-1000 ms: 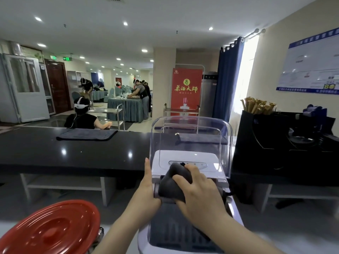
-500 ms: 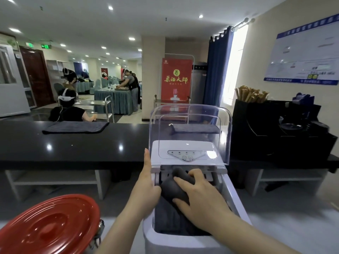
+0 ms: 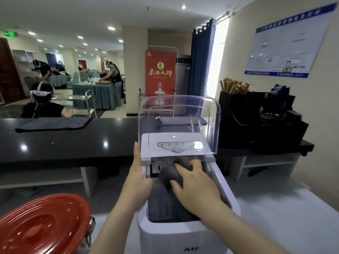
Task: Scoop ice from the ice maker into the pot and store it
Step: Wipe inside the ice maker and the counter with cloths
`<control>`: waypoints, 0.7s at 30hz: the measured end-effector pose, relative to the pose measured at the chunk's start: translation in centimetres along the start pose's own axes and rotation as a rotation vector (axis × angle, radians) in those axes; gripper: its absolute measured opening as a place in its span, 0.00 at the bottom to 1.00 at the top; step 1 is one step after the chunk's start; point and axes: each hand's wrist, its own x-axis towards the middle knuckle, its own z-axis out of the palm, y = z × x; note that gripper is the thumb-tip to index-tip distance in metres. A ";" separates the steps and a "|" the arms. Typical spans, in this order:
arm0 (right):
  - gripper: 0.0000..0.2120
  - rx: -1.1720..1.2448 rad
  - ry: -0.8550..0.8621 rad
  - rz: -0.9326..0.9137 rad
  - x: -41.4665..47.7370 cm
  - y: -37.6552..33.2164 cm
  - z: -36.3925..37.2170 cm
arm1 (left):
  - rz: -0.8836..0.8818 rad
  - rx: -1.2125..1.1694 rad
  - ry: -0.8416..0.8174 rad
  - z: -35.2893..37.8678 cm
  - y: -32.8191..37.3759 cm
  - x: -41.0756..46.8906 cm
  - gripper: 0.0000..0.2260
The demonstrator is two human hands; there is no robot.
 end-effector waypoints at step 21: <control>0.26 0.056 -0.095 0.203 -1.4 -1.1 -0.2 | 0.020 -0.010 0.000 -0.1 -0.1 0.0 0.47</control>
